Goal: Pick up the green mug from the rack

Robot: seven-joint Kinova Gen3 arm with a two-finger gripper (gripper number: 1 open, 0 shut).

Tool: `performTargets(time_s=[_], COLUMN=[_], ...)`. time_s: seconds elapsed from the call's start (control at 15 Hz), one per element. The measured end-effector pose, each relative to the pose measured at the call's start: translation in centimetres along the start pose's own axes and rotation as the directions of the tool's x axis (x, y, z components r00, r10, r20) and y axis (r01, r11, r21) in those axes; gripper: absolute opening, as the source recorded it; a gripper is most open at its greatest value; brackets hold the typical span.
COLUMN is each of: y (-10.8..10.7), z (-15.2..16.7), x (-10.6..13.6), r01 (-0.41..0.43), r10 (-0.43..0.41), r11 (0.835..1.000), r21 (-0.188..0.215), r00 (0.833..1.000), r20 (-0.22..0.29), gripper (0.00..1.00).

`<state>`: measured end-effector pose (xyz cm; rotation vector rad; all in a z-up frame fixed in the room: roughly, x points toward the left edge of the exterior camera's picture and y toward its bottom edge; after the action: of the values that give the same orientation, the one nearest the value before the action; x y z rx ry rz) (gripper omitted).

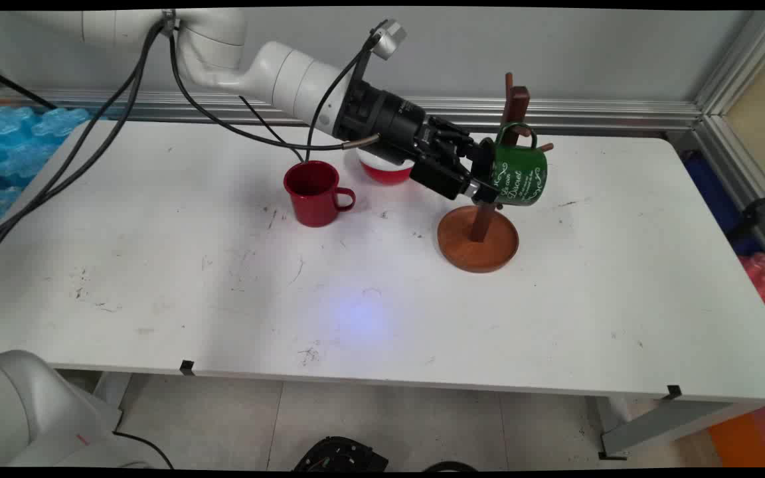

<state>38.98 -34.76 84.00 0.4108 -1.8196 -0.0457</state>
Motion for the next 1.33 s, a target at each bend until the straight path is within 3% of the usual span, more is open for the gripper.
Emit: performTargets(time_s=[0.93, 1.33], y=[0.7, 1.8], z=[-2.3, -2.7], x=[0.2, -0.4], r01=[0.074, 0.036], r10=[-0.075, -0.037], r11=[0.995, 0.997], r21=[0.064, 0.072], r00=[0.997, 0.999], r20=[0.014, 0.019], gripper=[1.00, 1.00])
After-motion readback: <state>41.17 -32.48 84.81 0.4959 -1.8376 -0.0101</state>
